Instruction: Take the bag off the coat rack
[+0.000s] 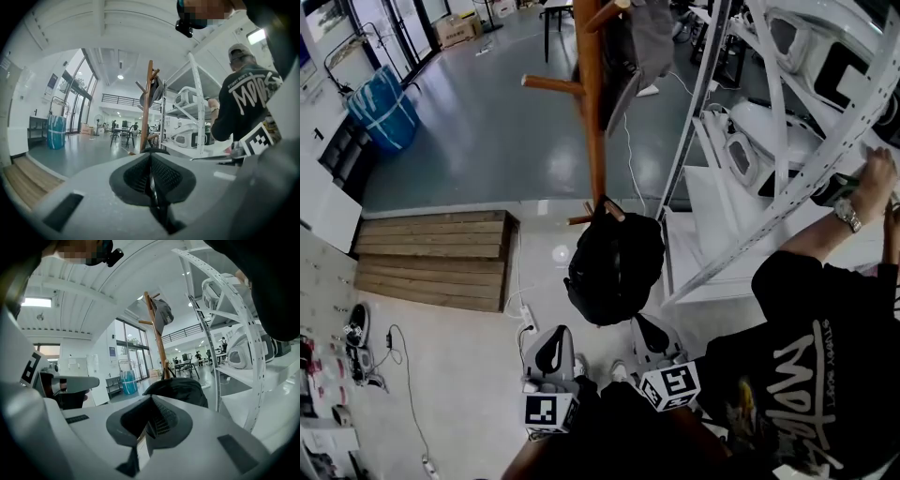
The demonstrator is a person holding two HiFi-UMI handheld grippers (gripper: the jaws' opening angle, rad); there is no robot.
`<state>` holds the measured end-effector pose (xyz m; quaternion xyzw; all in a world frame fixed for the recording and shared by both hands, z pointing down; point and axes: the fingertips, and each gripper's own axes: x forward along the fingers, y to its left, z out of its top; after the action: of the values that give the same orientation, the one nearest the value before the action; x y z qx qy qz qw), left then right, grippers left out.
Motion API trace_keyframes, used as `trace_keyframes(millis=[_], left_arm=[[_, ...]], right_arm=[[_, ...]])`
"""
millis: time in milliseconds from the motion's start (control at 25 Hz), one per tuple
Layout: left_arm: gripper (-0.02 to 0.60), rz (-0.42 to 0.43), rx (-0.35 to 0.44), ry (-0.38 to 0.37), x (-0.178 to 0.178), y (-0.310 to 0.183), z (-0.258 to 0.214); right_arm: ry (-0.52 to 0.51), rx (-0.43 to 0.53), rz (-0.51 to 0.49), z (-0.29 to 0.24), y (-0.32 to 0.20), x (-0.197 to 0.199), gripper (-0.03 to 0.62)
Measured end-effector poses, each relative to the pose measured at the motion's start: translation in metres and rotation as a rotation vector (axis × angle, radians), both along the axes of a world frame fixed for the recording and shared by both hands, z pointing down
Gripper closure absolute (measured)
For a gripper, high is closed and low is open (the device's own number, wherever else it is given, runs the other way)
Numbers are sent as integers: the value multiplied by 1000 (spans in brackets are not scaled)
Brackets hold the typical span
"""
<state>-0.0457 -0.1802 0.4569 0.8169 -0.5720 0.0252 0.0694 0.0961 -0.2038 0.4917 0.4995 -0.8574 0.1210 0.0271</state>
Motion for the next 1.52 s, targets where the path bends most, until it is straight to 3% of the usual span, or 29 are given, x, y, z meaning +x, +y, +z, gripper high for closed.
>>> trace_keyframes(millis=[400,800,920,1120,1520], left_arm=[[563,53,-13,-53,-8,-59,16],[561,100,-11,-85,1,-104,34],[558,101,-53,-77,1,-112,45],[465,101,-78,-86,2,-127,55],[434,103,-129,-119,9,-152,77]], right_arm=[[24,-8,94,12,-53,10,582],[88,-11,100,17,-103,21,577],[119,-24,107,23,-116,28,533],[147,-51,137,35,-138,48,491],[183,-102,168,60,-175,68,443]])
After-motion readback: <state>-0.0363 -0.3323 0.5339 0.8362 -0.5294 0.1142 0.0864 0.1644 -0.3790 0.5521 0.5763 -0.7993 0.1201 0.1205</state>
